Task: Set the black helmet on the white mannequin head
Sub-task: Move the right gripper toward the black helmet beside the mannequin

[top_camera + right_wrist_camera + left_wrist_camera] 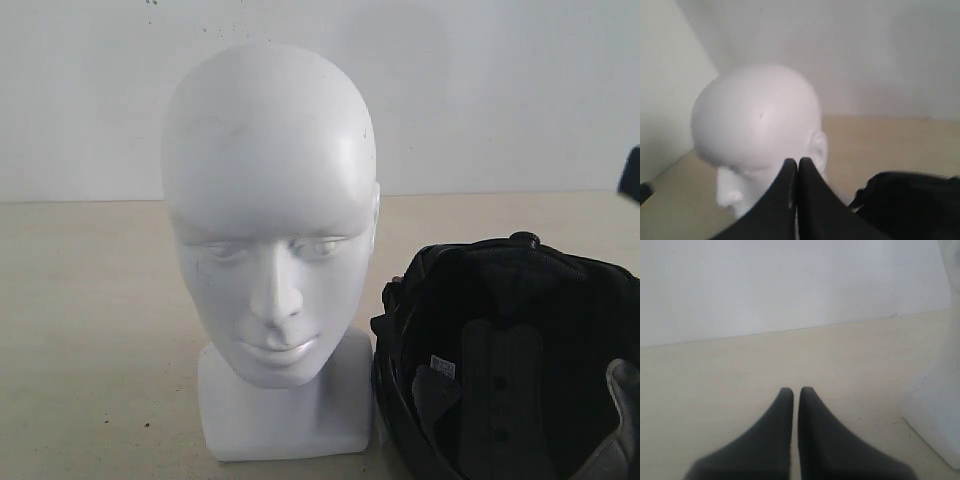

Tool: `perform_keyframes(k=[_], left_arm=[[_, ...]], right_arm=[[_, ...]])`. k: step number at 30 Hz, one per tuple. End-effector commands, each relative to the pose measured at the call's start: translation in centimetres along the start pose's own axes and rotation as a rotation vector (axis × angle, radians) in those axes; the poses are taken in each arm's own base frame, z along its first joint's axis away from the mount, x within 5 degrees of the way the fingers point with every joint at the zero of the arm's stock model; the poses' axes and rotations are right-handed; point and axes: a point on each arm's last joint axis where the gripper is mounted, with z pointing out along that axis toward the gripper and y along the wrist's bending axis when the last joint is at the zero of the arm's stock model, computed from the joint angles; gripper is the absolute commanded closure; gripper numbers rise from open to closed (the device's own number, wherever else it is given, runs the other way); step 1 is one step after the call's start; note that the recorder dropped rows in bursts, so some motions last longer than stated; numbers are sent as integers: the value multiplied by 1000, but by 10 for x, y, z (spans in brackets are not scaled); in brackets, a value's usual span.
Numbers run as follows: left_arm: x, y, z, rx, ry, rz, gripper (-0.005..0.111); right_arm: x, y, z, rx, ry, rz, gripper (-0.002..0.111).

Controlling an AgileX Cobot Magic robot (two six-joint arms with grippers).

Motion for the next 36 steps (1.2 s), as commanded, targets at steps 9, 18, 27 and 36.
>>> perform_keyframes(k=[9,18,27,36], left_arm=[[0,0,0,5,-5,-7,102],[0,0,0,5,-5,-7,102],[0,0,0,5,-5,-7,102],[0,0,0,5,-5,-7,102]], right_arm=[[5,-31,25,-68,144,205,108],[-36,-70,17,216,-443,568,108],[-32,-116,-26,1183,-142,-56,108],[-7,-73,0,868,645,34,108]])
